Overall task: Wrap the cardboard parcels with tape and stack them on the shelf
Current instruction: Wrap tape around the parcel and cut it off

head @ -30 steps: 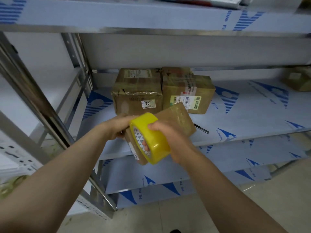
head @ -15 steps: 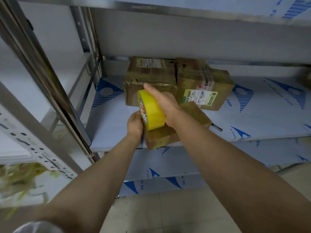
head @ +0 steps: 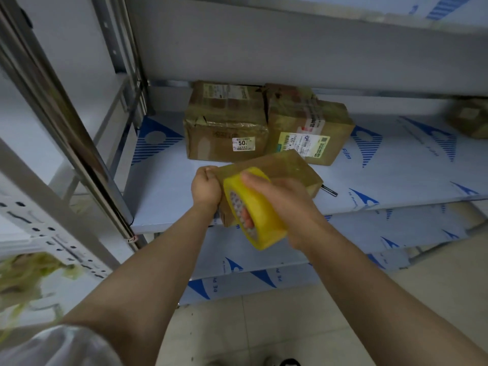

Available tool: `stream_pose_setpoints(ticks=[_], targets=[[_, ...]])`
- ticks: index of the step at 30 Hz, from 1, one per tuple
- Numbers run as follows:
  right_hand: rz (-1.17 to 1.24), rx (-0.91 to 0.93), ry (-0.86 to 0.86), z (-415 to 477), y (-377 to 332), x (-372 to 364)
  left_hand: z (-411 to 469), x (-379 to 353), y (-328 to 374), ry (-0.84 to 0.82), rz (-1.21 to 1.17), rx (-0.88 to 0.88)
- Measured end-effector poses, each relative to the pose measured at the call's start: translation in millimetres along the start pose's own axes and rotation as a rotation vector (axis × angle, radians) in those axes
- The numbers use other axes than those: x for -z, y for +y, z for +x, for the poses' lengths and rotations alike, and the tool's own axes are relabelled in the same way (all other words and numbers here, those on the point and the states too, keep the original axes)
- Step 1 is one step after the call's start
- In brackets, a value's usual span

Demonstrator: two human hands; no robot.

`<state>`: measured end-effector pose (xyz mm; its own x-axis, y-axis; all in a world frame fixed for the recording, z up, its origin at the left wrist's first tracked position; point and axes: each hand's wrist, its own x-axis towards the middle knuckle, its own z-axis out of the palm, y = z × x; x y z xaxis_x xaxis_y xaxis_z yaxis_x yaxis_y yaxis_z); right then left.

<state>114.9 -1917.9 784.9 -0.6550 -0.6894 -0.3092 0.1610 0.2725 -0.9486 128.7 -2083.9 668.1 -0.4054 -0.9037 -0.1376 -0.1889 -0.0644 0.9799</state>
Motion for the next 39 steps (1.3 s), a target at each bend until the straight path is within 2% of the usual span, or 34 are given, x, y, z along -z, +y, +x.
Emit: stream_pose_setpoints(ticks=[6,13,16,18,20,23,24,26,28,31,37,39], targets=[[0.024,-0.015,-0.008,-30.4,46.3,14.4,1.5,-3.4,-2.3,0.042,0.015,-0.024],[0.038,-0.010,0.066,-20.9,84.5,15.3,-0.1,-2.2,6.6,0.025,-0.253,0.190],[0.031,-0.007,0.107,-16.1,100.6,10.5,0.6,-2.5,10.4,0.010,-0.265,0.217],[0.077,-0.026,0.142,-10.5,108.3,6.0,4.7,-2.4,11.2,0.005,-0.141,0.180],[0.108,-0.048,0.169,-1.6,113.5,2.2,11.9,-1.3,13.2,0.033,0.270,0.004],[0.107,-0.050,0.176,9.3,116.5,-1.2,9.0,-12.7,28.2,0.024,0.915,-0.393],[0.114,-0.046,0.174,12.0,117.5,-1.6,7.9,-20.9,32.0,-0.029,1.059,-0.448],[0.121,-0.047,0.172,15.2,120.1,-0.7,8.0,-34.1,33.7,-0.160,1.263,-0.420],[0.123,-0.049,0.164,16.9,122.8,2.2,16.0,-38.1,31.9,-0.202,1.317,-0.407],[0.112,-0.026,0.129,17.9,125.6,5.5,37.9,-38.1,32.5,-0.167,1.227,-0.389],[0.112,-0.035,0.119,22.2,126.9,7.8,67.0,-38.1,35.3,-0.233,0.937,-0.021],[0.119,-0.049,0.125,24.2,127.1,8.0,59.9,-39.5,42.5,-0.211,0.984,-0.019]])
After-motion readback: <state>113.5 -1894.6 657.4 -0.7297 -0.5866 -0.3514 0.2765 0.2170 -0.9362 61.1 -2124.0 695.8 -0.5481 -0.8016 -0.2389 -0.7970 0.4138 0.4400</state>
